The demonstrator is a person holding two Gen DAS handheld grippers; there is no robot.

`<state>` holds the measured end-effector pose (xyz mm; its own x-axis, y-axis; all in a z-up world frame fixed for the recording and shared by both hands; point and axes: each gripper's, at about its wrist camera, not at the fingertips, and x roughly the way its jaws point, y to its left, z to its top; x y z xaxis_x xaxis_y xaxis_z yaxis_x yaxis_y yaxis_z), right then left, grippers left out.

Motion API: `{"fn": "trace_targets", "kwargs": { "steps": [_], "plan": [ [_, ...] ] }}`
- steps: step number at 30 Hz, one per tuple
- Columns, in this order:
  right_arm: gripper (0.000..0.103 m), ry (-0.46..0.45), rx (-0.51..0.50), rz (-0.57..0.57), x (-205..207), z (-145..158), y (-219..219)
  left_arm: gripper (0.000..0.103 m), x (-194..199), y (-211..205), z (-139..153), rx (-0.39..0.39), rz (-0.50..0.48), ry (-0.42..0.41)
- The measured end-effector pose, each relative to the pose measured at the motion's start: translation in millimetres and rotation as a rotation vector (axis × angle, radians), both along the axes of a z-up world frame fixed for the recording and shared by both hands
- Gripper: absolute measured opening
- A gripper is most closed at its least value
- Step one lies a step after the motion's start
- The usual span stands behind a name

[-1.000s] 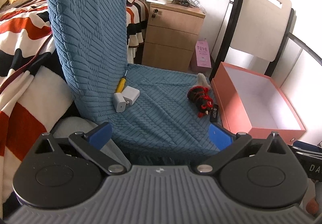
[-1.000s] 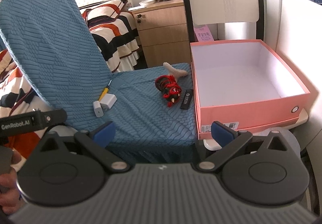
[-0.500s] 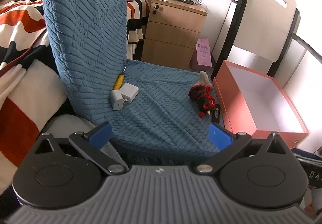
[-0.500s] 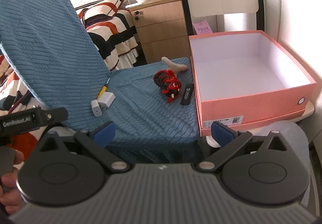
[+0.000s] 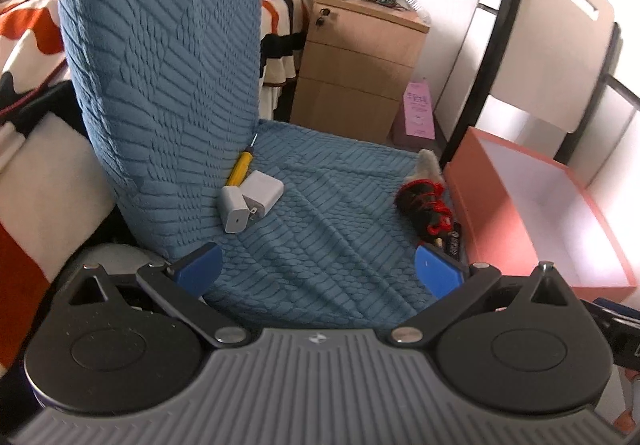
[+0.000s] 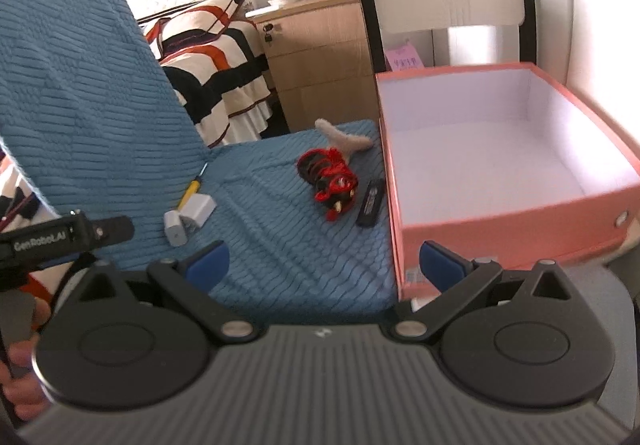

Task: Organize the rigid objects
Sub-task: 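Approach the red-black toy with the right gripper while the left approaches the white charger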

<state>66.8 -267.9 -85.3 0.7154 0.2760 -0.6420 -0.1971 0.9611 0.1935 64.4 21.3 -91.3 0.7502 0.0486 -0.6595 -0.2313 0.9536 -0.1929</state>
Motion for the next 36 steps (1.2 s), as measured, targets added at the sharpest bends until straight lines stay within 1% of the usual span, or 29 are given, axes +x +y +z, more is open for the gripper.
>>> {"fn": "trace_targets", "kwargs": {
  "steps": [5,9,13,15,17,19,21,23,24,26,29,33,35,36],
  "plan": [
    [0.103,-0.041,-0.031,0.013,15.6,-10.8,7.4,0.103,22.9,5.0,-18.1,-0.006,0.011,0.021],
    [0.103,-0.056,-0.025,0.034,27.2,-22.0,14.2,0.103,37.3,5.6,-29.0,0.017,0.020,0.009],
    [0.102,-0.082,-0.042,0.061,36.7,-34.7,21.6,0.103,47.6,6.9,-41.6,0.038,0.041,-0.009],
    [0.098,-0.096,-0.058,0.067,41.5,-39.6,23.8,0.103,53.0,8.6,-49.0,0.031,0.049,0.002],
    [0.096,-0.132,-0.102,0.067,44.7,-43.5,27.4,0.103,58.8,10.4,-57.6,0.017,0.041,-0.001],
    [0.093,-0.148,-0.114,0.070,50.3,-48.6,29.1,0.103,64.2,10.5,-65.6,0.028,0.050,0.010],
    [0.080,-0.143,-0.109,0.084,57.5,-53.7,31.5,0.102,70.8,11.5,-73.2,0.046,0.059,0.017],
    [0.077,-0.146,-0.113,0.099,62.2,-59.1,36.4,0.102,77.5,12.0,-78.7,0.068,0.078,0.017],
    [0.072,-0.156,-0.117,0.101,62.5,-61.8,39.2,0.101,80.5,12.4,-81.0,0.082,0.089,0.010],
    [0.070,-0.167,-0.132,0.107,62.1,-67.3,45.7,0.096,87.2,13.4,-85.4,0.107,0.103,0.005],
    [0.067,-0.191,-0.149,0.120,62.7,-71.3,52.5,0.093,96.8,15.2,-90.4,0.133,0.126,-0.006],
    [0.066,-0.215,-0.165,0.132,68.4,-73.8,59.2,0.089,109.3,16.3,-98.2,0.154,0.147,-0.009],
    [0.066,-0.230,-0.191,0.132,72.2,-75.3,63.7,0.084,116.1,17.3,-104.3,0.182,0.160,0.009],
    [0.066,-0.237,-0.207,0.129,74.6,-75.9,65.9,0.083,119.3,20.1,-108.0,0.183,0.169,0.016]
  ]
}}
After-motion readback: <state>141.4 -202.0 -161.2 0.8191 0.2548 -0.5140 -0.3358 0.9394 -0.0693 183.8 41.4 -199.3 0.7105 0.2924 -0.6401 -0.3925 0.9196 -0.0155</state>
